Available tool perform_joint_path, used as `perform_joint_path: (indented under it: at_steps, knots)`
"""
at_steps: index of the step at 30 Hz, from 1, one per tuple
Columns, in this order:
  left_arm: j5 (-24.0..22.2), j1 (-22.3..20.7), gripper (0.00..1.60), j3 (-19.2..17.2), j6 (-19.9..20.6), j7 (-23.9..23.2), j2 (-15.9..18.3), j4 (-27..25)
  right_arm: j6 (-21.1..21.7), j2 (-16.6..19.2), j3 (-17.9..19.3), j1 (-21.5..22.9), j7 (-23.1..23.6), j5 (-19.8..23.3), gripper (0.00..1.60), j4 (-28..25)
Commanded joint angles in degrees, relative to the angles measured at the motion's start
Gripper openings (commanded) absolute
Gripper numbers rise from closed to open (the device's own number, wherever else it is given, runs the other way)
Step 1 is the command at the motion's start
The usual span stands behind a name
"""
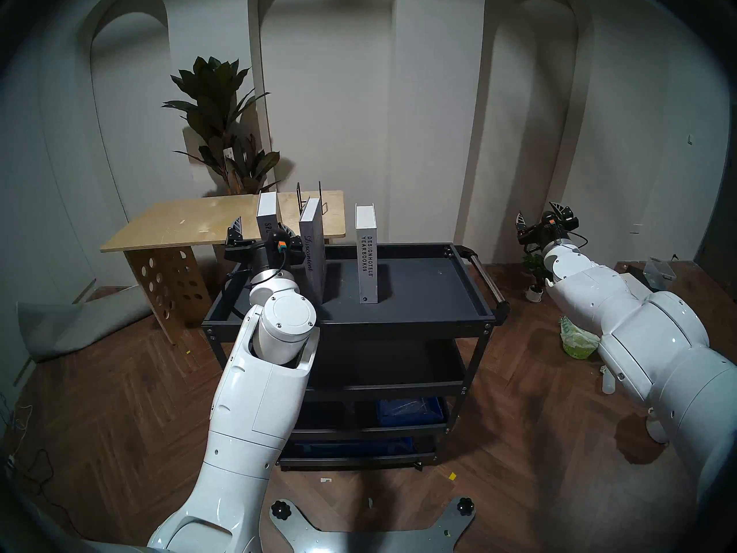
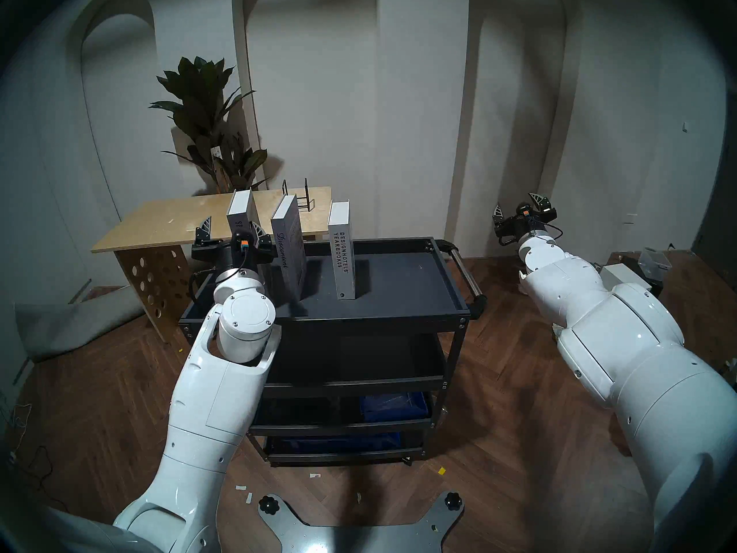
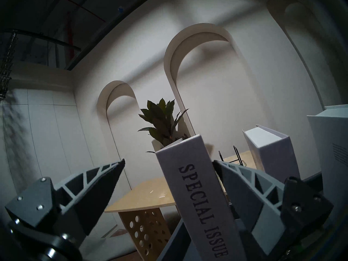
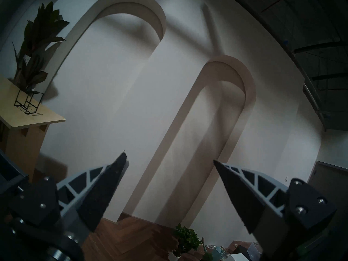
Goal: Sort the books onto the shelf by size, largest to the left
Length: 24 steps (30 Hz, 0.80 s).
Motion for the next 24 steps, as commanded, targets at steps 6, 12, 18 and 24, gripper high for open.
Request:
perform_joint_path:
  at_steps: [6, 12, 18, 24]
  knots:
    - [-4.4, -4.8, 1.6, -0.7, 3.5, 0.5, -5.5, -0.3, -4.6, 2.8, 1.1, -0.8, 7.6, 1.6, 1.6, -3.6]
    - [-6.7, -5.4, 1.6, -1.5, 5.2, 0.8, -7.0, -0.4, -5.9, 3.8, 1.7, -1.3, 10.9, 2.3, 1.6, -4.9]
    - [-9.8, -6.3, 1.6, -2.9, 7.6, 1.1, -8.8, -0.5, -7.6, 5.3, 2.8, -2.3, 15.9, 3.8, 1.6, -7.2]
    - [-11.9, -6.8, 1.6, -4.2, 9.2, 1.3, -9.7, -0.5, -8.5, 6.5, 3.6, -3.0, 19.4, 4.9, 1.6, -9.1]
